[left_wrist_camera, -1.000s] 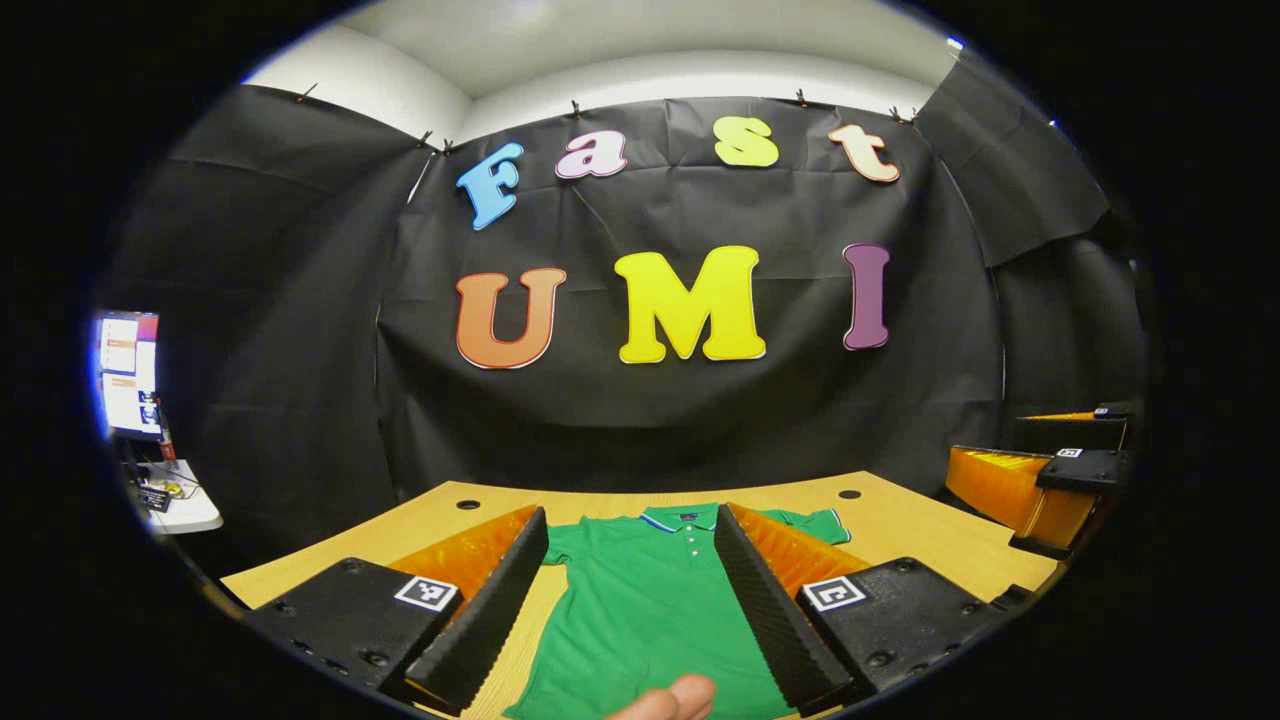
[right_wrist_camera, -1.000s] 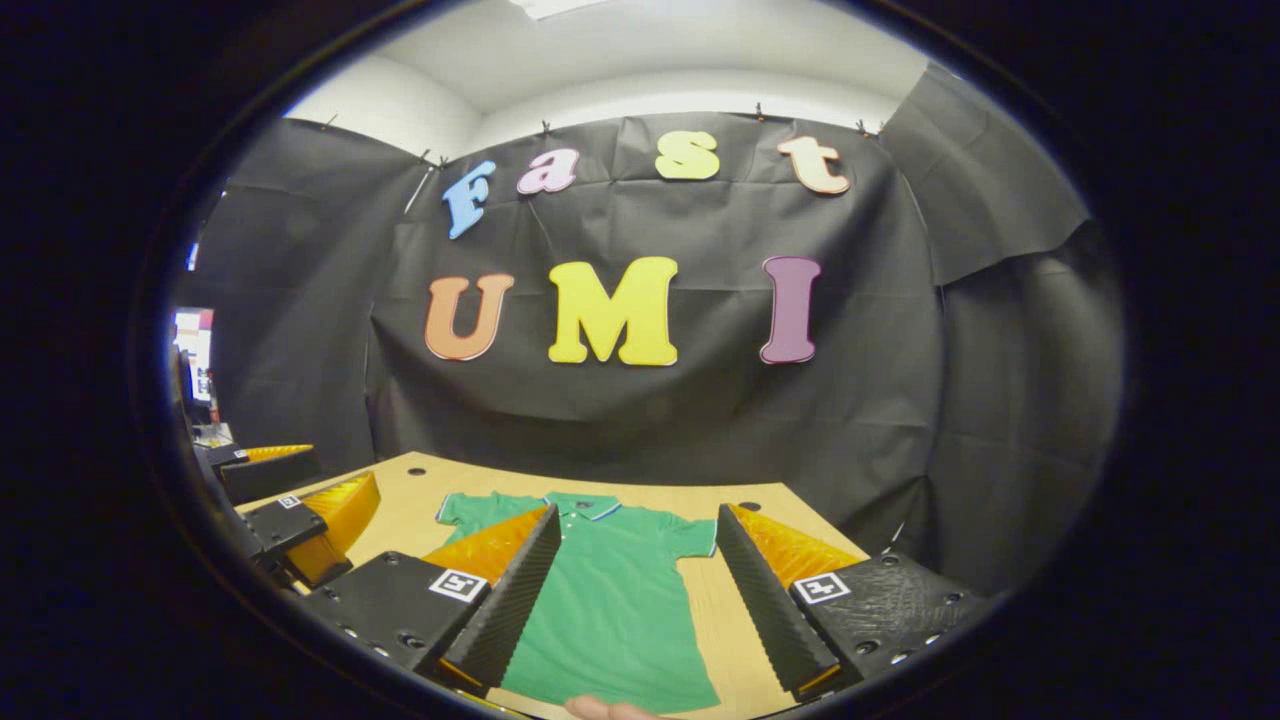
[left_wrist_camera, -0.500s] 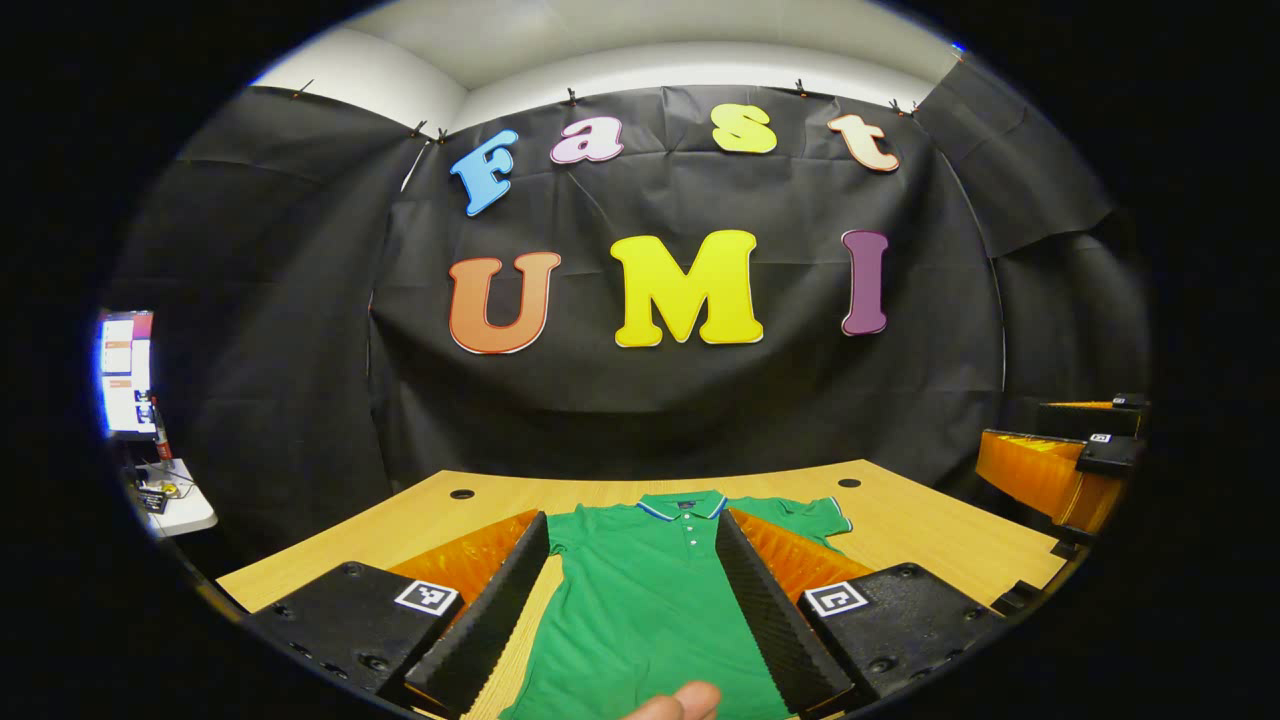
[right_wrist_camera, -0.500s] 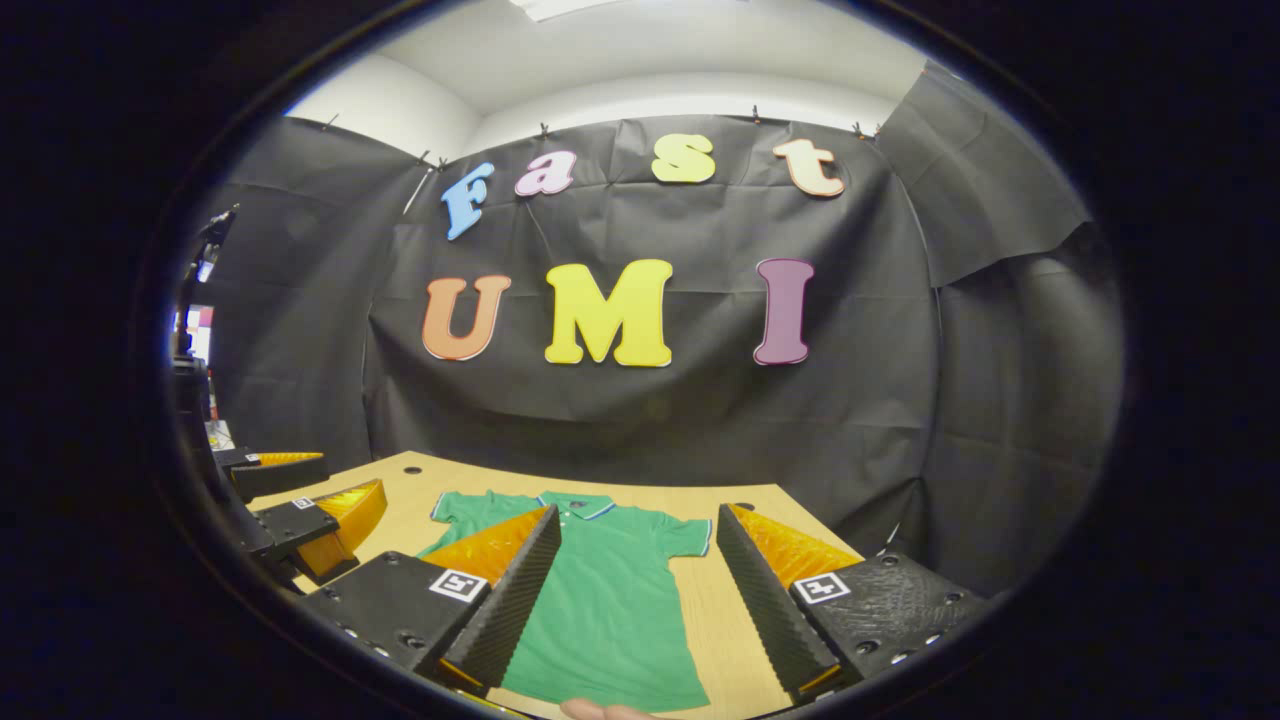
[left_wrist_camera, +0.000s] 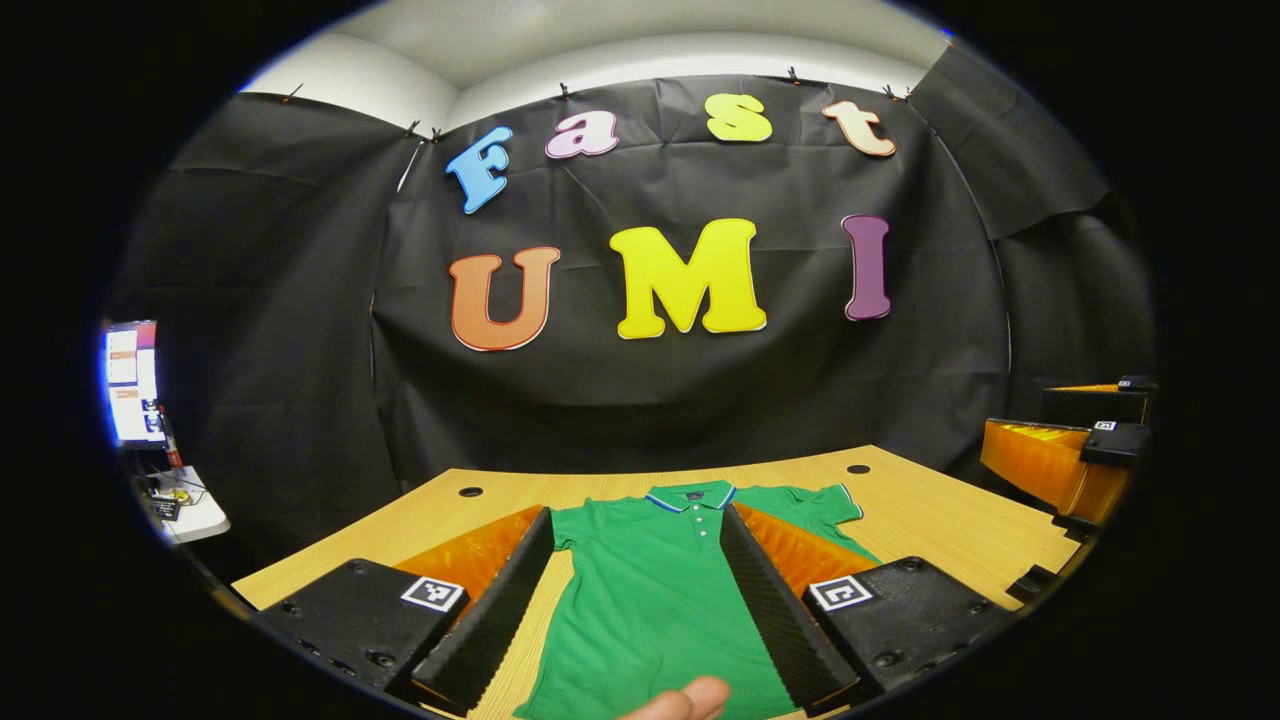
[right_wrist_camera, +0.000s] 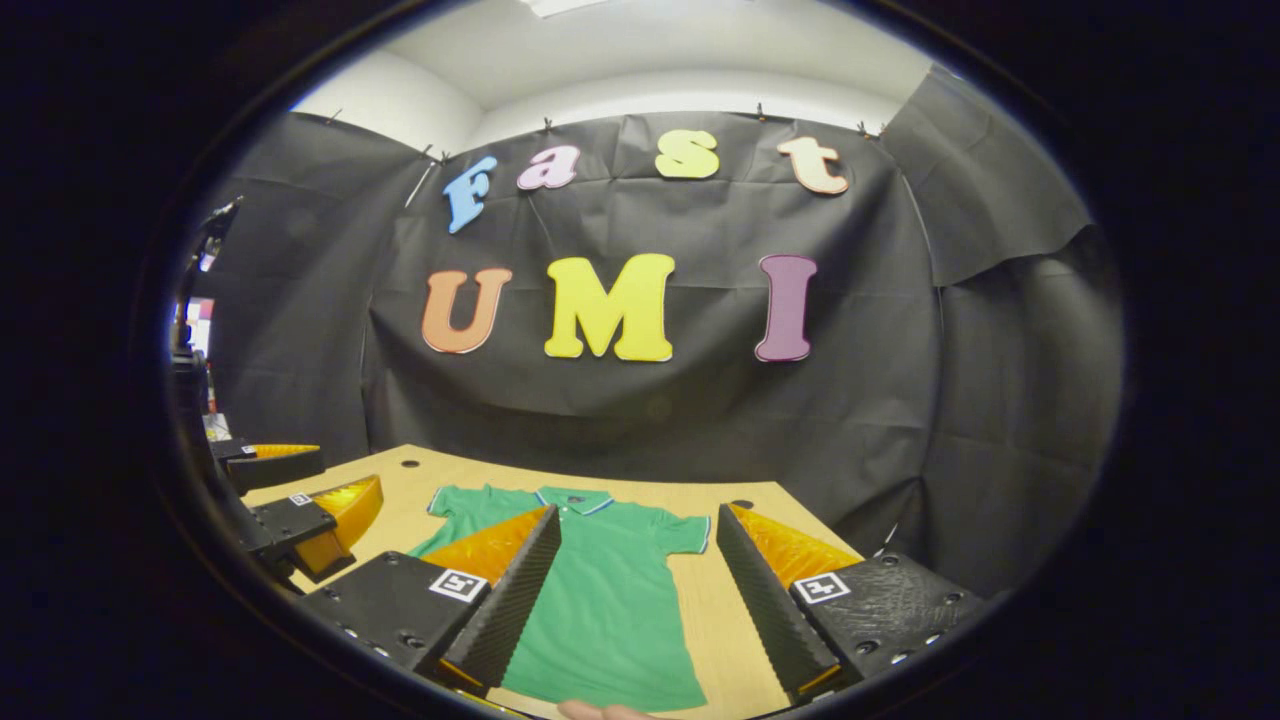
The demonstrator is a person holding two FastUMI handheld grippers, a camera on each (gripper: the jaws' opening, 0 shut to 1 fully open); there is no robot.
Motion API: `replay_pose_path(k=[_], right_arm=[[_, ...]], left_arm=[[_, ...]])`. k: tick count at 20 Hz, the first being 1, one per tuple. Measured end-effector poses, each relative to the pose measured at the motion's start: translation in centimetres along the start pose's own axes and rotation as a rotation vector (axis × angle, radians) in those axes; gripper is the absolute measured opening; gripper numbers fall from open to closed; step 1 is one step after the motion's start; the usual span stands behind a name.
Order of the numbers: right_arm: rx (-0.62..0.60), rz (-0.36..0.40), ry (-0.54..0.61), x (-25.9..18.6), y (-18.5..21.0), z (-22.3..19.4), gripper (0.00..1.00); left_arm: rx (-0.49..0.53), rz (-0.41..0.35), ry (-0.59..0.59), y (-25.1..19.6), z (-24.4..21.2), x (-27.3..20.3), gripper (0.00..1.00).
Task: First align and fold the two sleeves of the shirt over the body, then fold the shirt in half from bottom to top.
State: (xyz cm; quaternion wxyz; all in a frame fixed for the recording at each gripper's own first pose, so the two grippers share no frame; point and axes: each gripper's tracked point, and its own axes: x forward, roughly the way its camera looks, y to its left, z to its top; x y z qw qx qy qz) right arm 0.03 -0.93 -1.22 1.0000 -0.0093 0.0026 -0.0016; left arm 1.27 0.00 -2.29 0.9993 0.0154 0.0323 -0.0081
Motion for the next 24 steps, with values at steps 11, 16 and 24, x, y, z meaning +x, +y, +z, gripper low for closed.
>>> replay_pose_path(k=[11, 16, 24], right_arm=[[-0.018, -0.047, -0.004, 6.5, -1.9, -1.1, 0.96], [-0.037, -0.093, 0.043, 15.7, -4.5, -2.5, 0.95], [0.006, -0.172, 0.369, 31.1, -11.4, -12.8, 0.96]], left_arm=[[0.016, 0.027, 0.033, 1.2, -1.4, 1.1, 1.00], [0.013, 0.087, 0.073, 3.5, -2.8, 2.6, 1.00], [0.011, 0.121, 0.124, 4.8, -5.3, 4.7, 1.00]])
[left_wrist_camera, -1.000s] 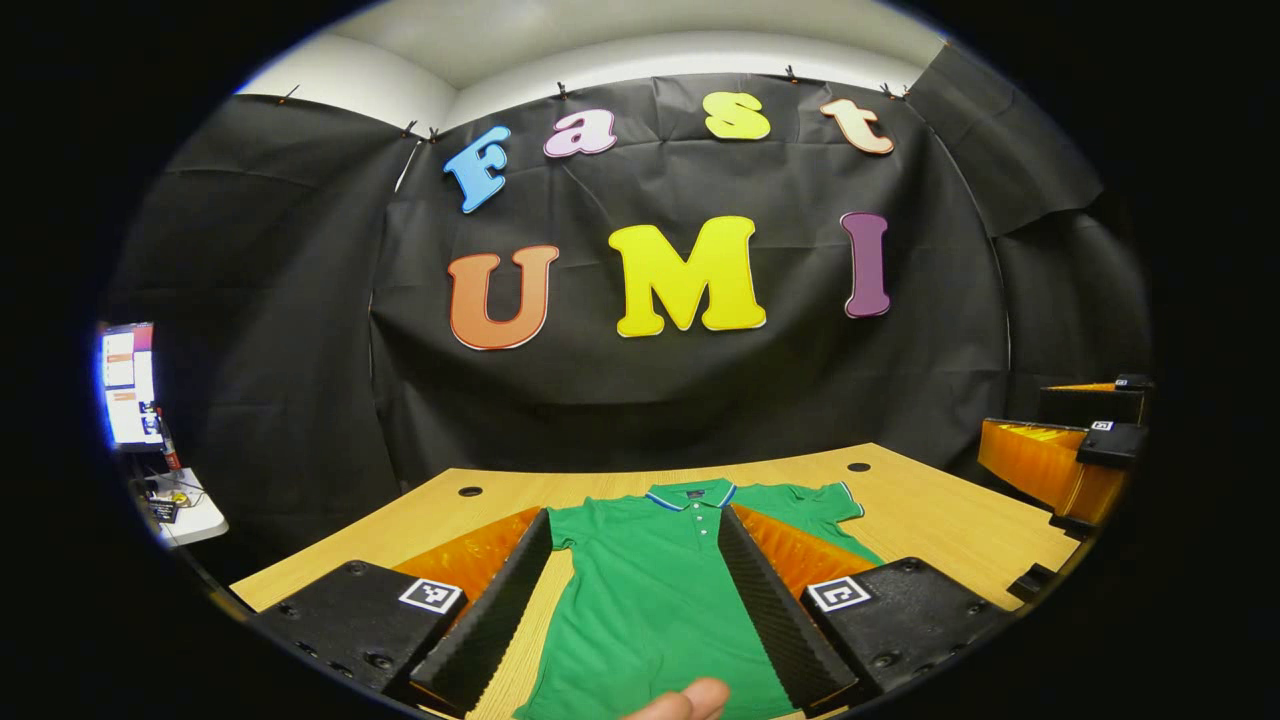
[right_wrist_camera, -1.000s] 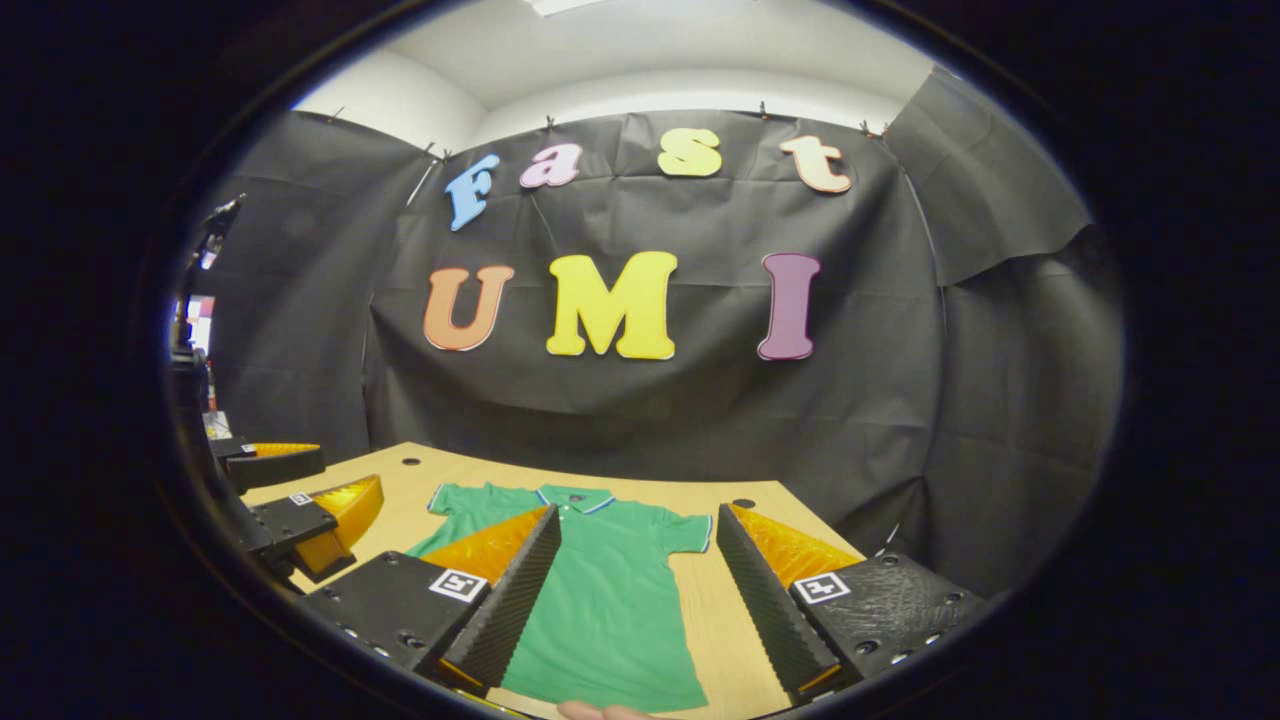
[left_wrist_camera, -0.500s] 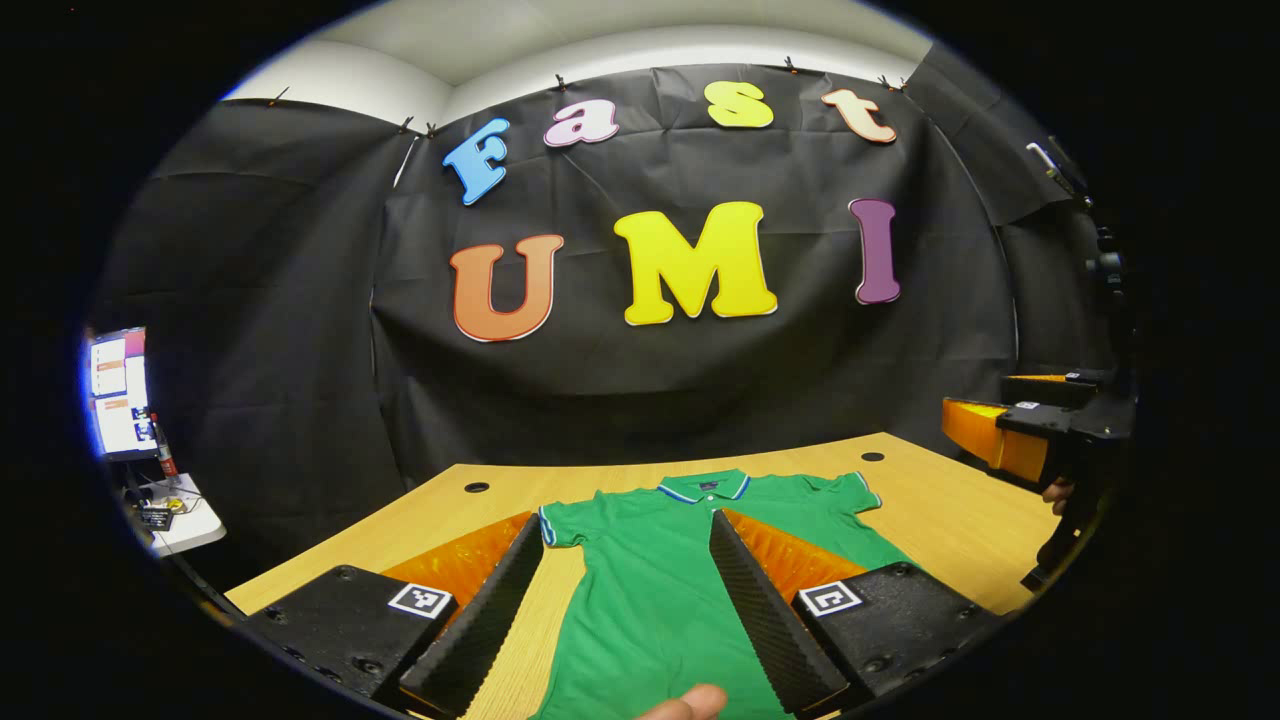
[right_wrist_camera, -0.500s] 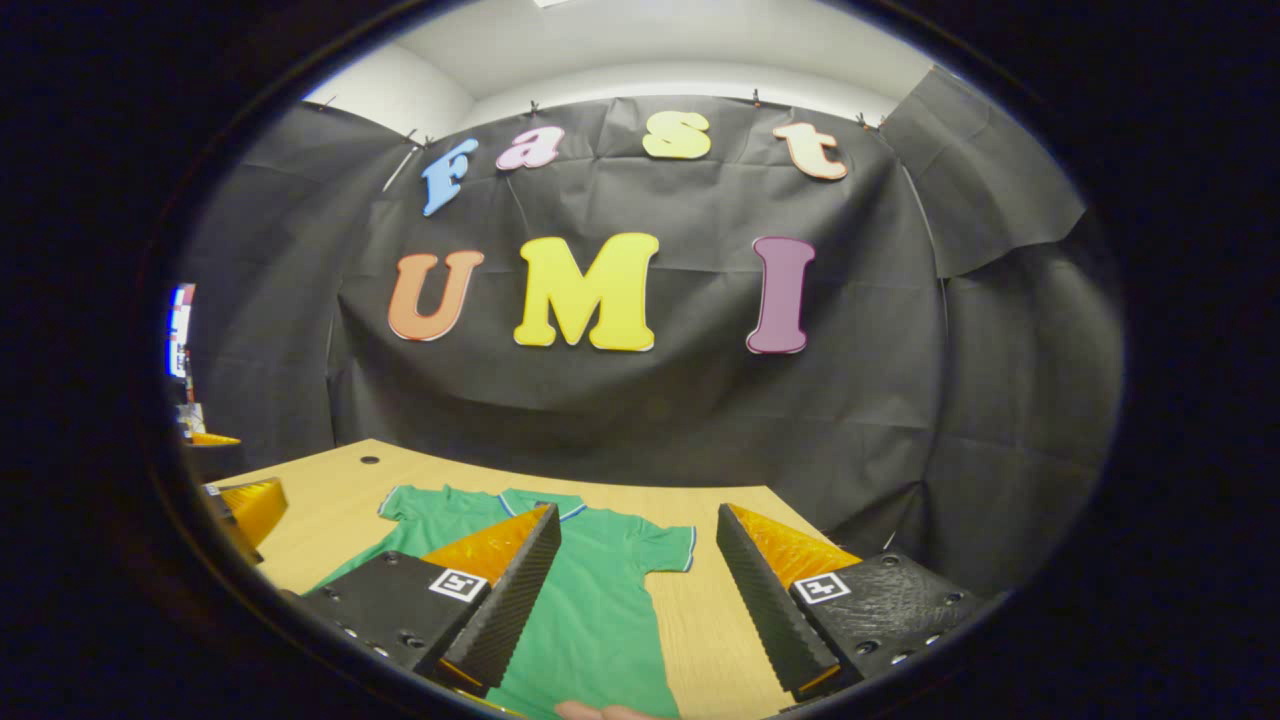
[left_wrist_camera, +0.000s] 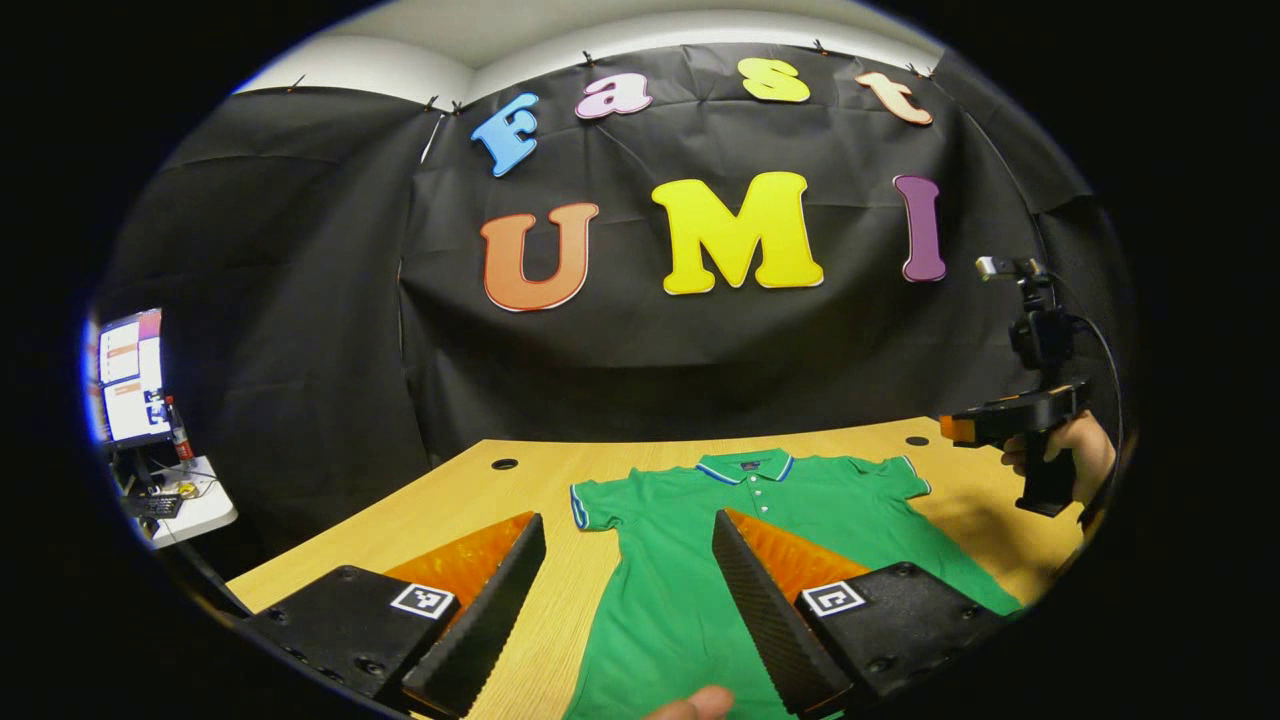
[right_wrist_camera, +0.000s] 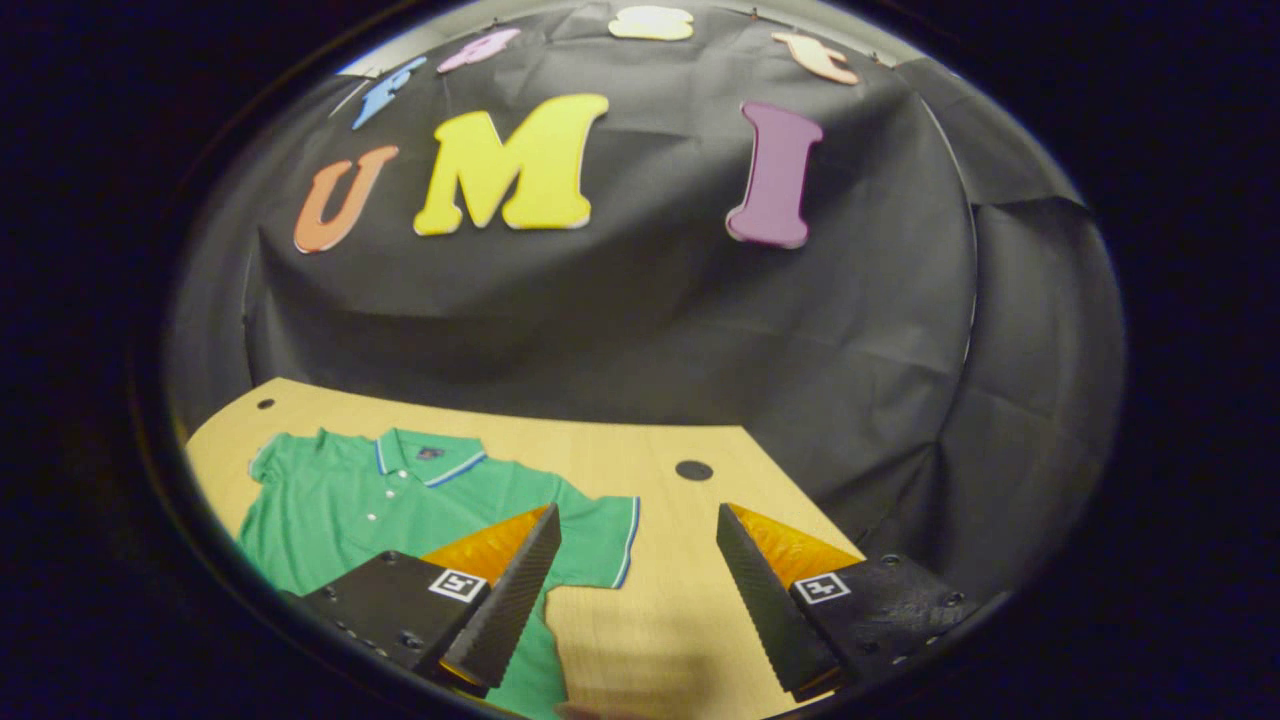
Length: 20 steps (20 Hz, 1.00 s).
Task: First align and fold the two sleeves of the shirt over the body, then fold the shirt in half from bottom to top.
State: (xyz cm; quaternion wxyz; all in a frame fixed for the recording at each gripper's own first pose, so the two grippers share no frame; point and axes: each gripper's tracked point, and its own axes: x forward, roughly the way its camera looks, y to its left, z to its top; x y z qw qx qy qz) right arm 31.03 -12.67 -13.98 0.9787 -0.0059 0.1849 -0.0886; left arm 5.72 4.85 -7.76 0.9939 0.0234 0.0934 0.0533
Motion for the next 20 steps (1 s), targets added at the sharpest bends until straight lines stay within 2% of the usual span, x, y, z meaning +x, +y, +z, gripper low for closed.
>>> replay_pose_path(k=[3, 6, 8, 10, 12, 13, 15, 16, 17, 18, 19, 20], right_arm=[[0.035, 0.029, 0.114, 5.2, 0.8, -2.2, 0.96], [0.012, -0.005, 0.197, 9.4, 0.3, -3.9, 0.95], [0.010, -0.005, 0.250, 11.0, 0.6, -5.0, 0.95], [-0.028, 0.025, 0.280, 11.9, 1.2, -6.0, 0.96], [-0.002, 0.059, 0.287, 12.2, 1.9, -5.8, 0.93], [0.051, 0.090, 0.307, 12.1, 2.4, -5.9, 0.77], [0.128, 0.088, 0.310, 12.7, 2.3, -6.0, 0.43], [0.148, 0.097, 0.312, 12.7, 2.3, -5.9, 0.35], [0.152, 0.111, 0.305, 12.7, 2.5, -5.8, 0.18], [0.160, 0.112, 0.311, 12.8, 2.5, -6.2, 0.18], [0.158, 0.111, 0.311, 12.4, 2.5, -5.9, 0.07], [0.143, 0.088, 0.310, 12.3, 2.2, -5.7, 0.07]], left_arm=[[0.012, 0.000, 0.009, -0.3, -0.6, 0.6, 1.00], [0.031, -0.002, 0.018, -0.6, -1.3, 1.2, 1.00], [0.041, -0.001, 0.028, -0.6, -1.8, 1.4, 1.00], [0.035, -0.006, 0.040, -0.7, -2.2, 1.8, 1.00], [0.036, -0.001, 0.056, -0.7, -2.8, 2.2, 1.00], [0.036, 0.003, 0.064, -0.6, -3.0, 2.4, 1.00], [0.031, 0.004, 0.081, -0.6, -3.4, 2.7, 1.00], [0.027, 0.002, 0.088, -0.6, -3.7, 2.7, 1.00], [0.026, 0.000, 0.091, -0.6, -3.7, 2.7, 1.00], [0.028, 0.001, 0.088, -0.5, -3.7, 2.7, 1.00], [0.032, 0.003, 0.080, -0.4, -3.4, 2.6, 1.00], [0.036, 0.006, 0.074, -0.2, -3.2, 2.6, 1.00]])
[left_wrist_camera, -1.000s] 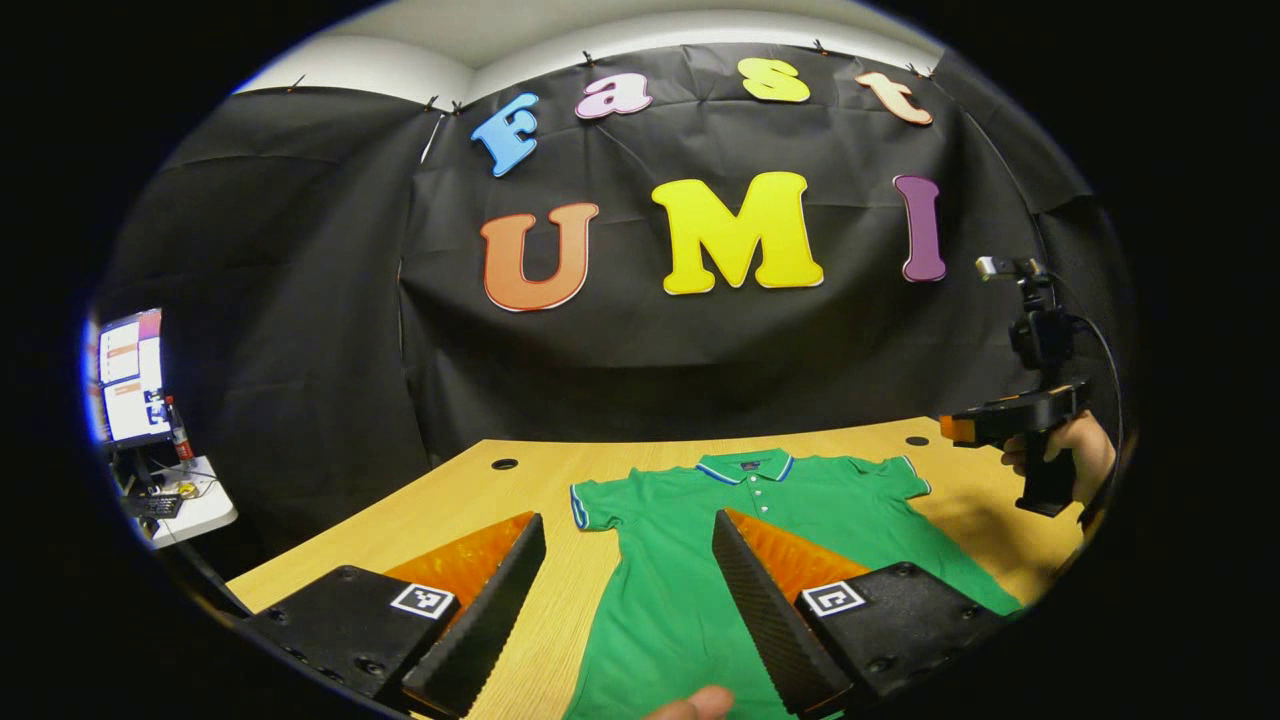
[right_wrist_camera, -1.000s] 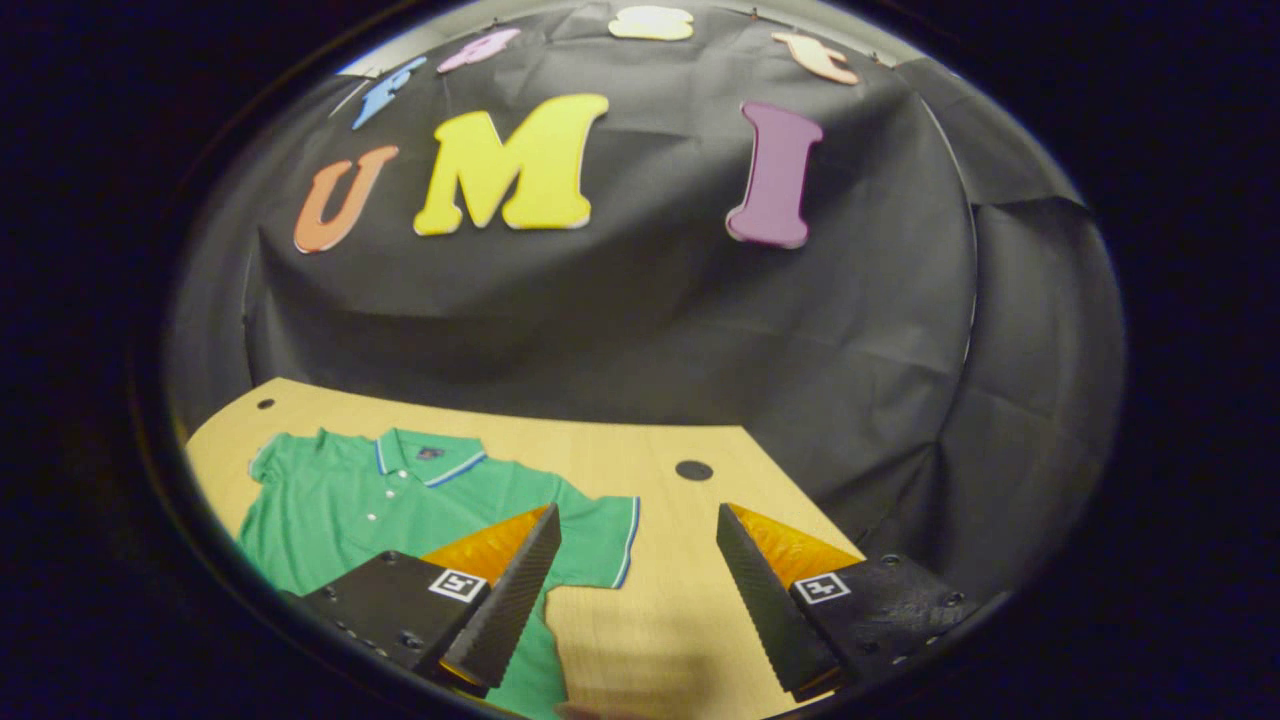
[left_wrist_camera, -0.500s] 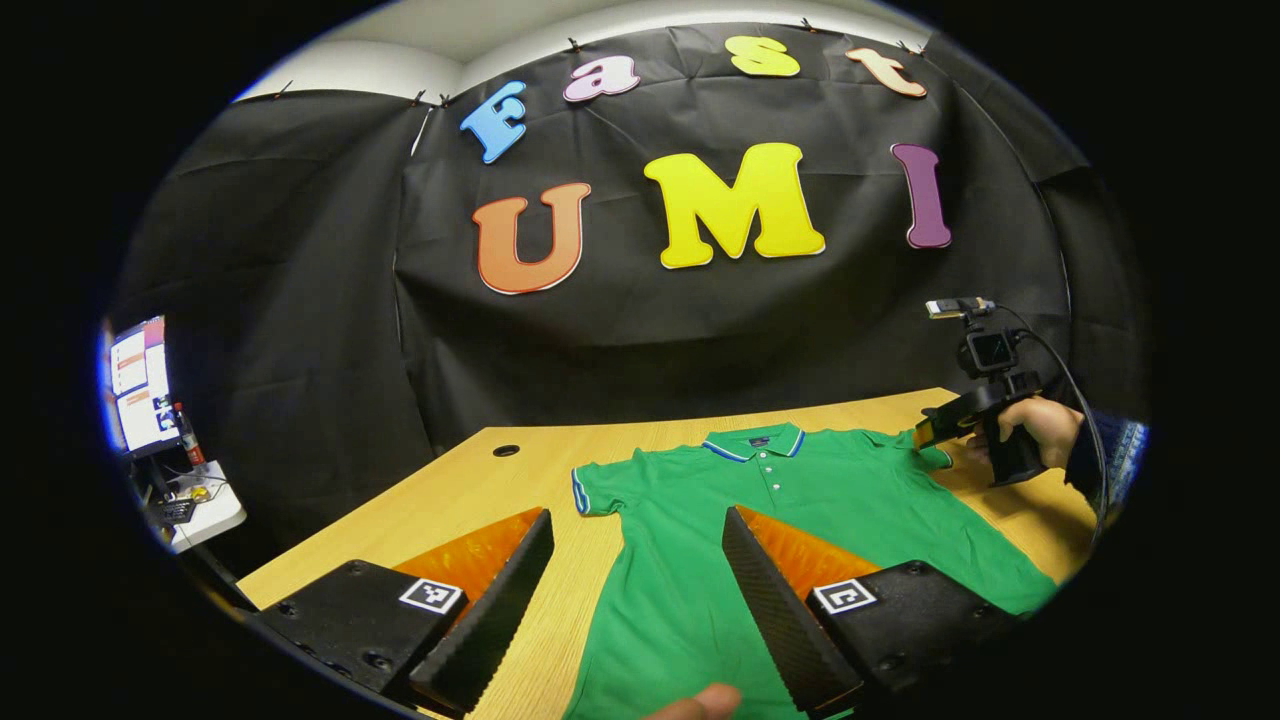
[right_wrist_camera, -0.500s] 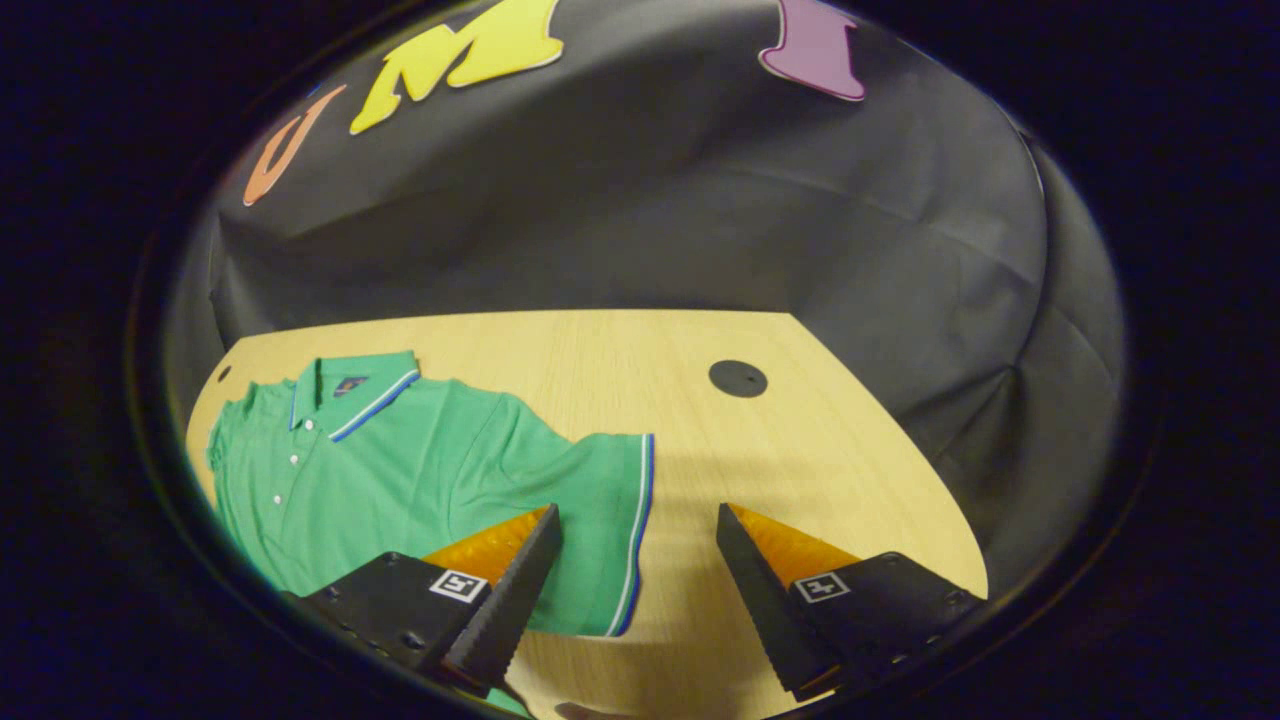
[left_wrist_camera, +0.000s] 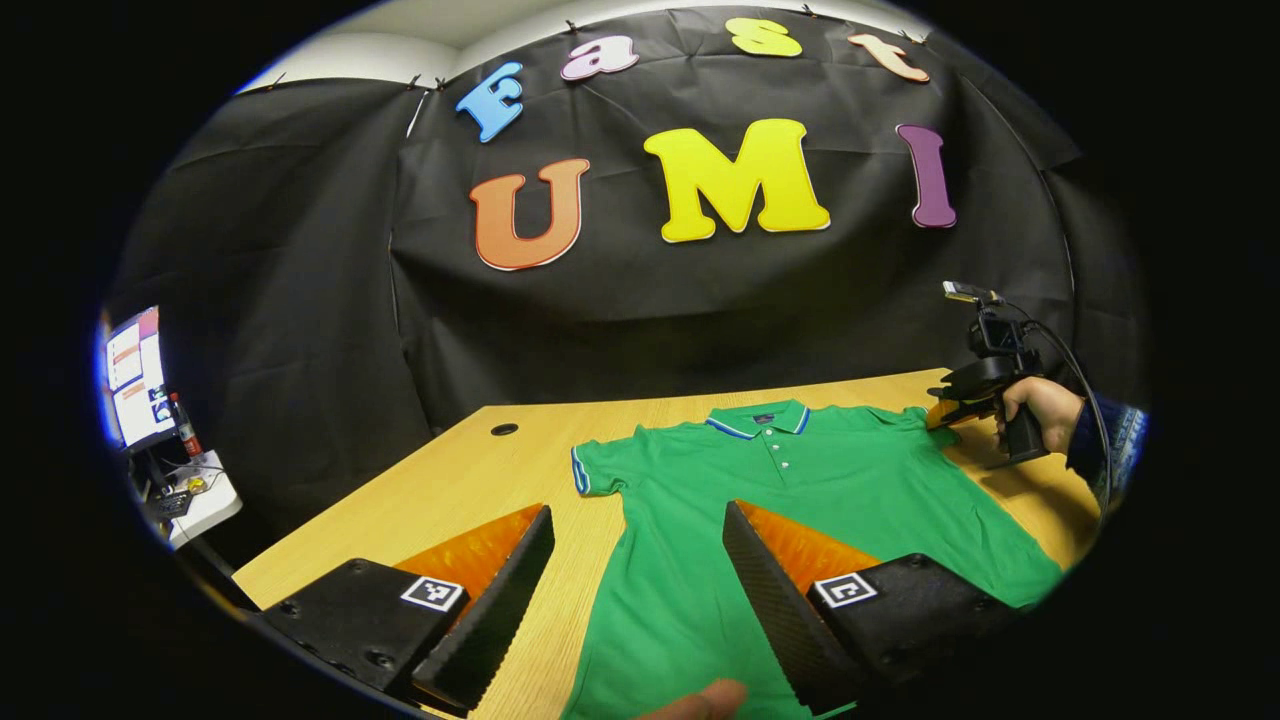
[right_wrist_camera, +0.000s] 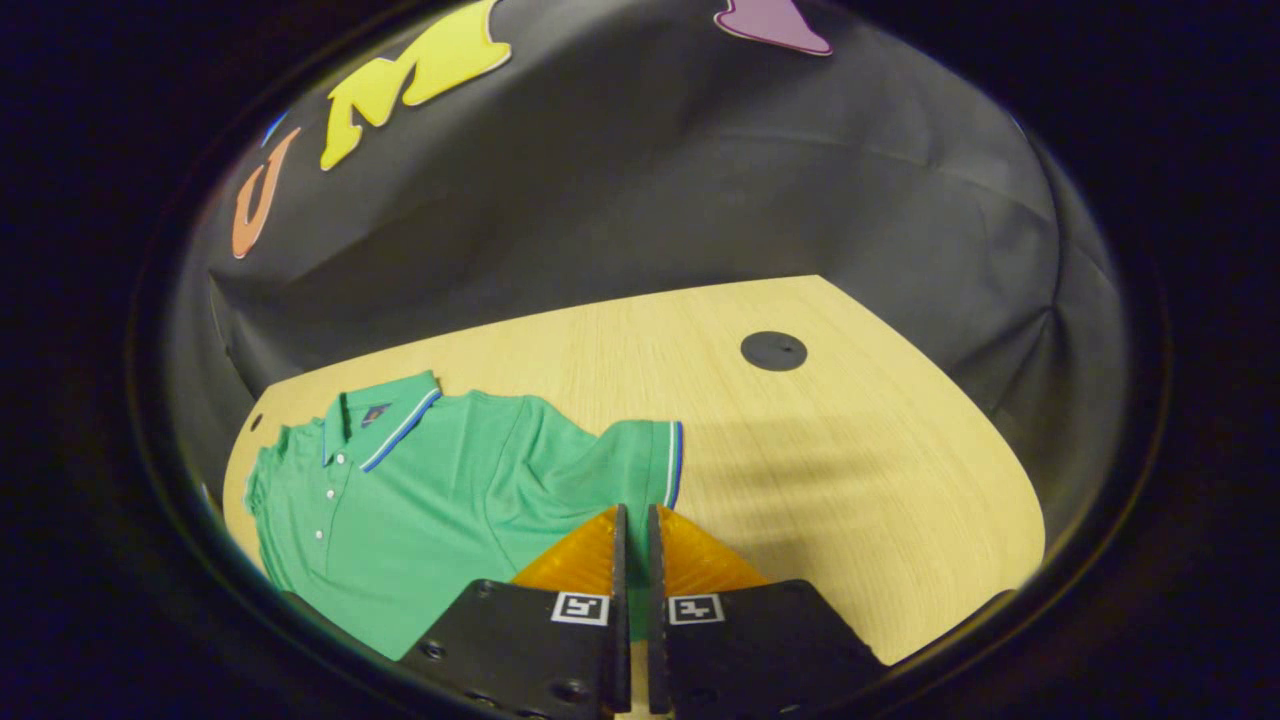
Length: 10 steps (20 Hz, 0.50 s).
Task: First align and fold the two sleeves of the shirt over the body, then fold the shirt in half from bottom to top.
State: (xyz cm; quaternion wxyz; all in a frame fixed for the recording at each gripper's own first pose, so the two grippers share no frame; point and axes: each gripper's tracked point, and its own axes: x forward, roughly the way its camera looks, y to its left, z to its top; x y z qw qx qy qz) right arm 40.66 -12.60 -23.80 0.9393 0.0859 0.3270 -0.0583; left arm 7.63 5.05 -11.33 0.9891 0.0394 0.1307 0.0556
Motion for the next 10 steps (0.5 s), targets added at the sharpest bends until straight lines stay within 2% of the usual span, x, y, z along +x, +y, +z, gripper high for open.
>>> replay_pose_path(k=[1, 2, 7, 10], right_arm=[[-0.022, -0.007, -0.013, -0.3, 0.0, 0.3, 0.01], [-0.052, -0.013, -0.033, -0.9, 0.3, 0.9, 0.01], [-0.198, -0.057, -0.140, -4.5, 2.8, 3.9, 0.01], [-0.327, -0.077, -0.202, -5.5, 6.0, 4.4, 0.01]], left_arm=[[0.002, 0.003, -0.002, 0.2, 0.0, 0.0, 1.00], [0.002, 0.009, -0.002, 0.4, -0.1, 0.1, 1.00], [-0.013, 0.020, 0.002, 1.3, 0.1, 0.0, 1.00], [-0.028, 0.028, 0.002, 1.9, 0.1, -0.1, 1.00]])
